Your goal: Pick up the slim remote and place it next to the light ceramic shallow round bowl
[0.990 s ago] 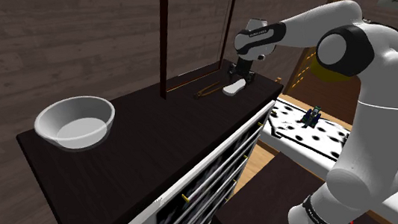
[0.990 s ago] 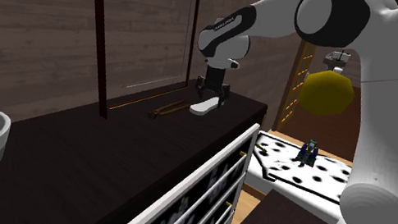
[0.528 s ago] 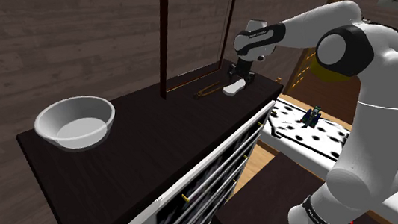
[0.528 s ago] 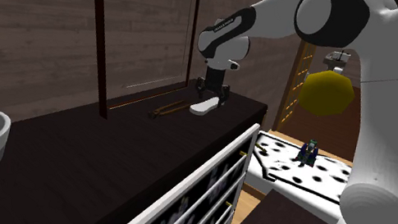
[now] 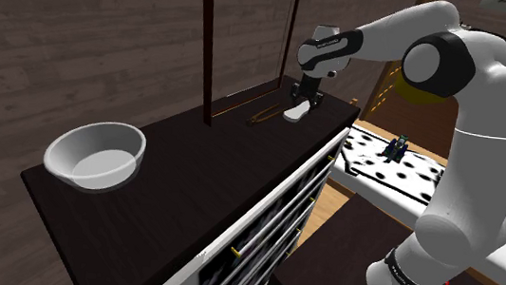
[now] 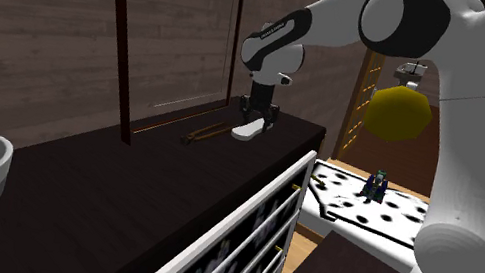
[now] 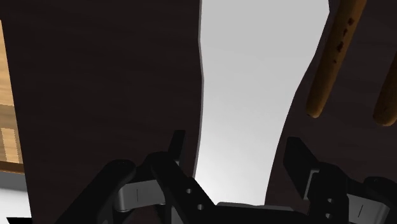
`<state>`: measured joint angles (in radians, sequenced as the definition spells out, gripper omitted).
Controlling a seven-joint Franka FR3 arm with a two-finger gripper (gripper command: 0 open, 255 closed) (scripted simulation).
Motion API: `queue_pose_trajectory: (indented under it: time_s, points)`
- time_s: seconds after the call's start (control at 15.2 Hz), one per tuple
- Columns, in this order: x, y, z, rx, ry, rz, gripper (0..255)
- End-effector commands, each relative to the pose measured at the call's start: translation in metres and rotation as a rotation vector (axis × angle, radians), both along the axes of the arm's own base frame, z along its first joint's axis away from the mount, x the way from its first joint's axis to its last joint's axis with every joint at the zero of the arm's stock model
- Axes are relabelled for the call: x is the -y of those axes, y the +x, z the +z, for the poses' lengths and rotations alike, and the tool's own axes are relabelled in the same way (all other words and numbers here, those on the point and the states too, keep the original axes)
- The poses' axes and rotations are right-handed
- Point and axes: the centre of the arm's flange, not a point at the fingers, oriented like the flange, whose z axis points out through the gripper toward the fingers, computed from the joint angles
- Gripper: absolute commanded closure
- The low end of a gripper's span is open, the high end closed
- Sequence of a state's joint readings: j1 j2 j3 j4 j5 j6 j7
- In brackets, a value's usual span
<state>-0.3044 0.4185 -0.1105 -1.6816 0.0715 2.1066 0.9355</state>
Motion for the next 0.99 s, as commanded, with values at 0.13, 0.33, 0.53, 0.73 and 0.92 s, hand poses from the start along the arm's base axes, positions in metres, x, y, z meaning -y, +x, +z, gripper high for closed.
queue_pose_trajectory:
  time_s: [0.13, 0.33, 0.53, 0.73, 0.92]
  points:
    - [0.0, 0.0, 0.005, 0.0, 0.0, 0.0, 255]
    - [0.0, 0.0, 0.021, 0.0, 0.0, 0.0, 255]
    - [0.0, 0.0, 0.037, 0.0, 0.0, 0.0, 255]
    - [0.0, 0.0, 0.053, 0.0, 0.0, 0.0, 255]
    - [0.0, 0.0, 0.068, 0.0, 0.0, 0.0, 255]
